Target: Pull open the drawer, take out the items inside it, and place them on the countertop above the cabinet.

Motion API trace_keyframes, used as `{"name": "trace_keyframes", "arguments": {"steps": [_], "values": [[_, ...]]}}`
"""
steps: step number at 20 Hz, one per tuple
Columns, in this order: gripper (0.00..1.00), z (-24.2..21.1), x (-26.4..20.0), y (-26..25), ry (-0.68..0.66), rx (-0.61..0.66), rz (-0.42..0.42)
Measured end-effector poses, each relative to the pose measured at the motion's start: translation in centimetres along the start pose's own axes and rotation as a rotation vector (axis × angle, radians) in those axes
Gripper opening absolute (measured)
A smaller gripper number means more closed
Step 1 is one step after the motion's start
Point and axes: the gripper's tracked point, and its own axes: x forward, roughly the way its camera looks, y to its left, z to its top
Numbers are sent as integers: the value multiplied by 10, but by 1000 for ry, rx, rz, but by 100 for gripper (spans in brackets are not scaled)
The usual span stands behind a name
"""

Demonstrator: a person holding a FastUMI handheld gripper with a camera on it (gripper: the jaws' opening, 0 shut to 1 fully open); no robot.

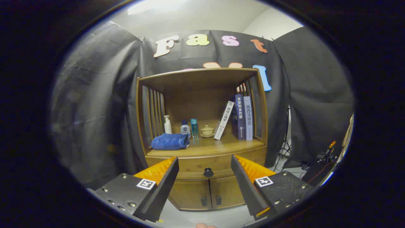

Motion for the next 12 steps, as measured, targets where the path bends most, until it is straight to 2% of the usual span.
{"name": "trace_keyframes", "arguments": {"steps": [12], "values": [[99, -7, -4, 16, -6, -3, 52]]}}
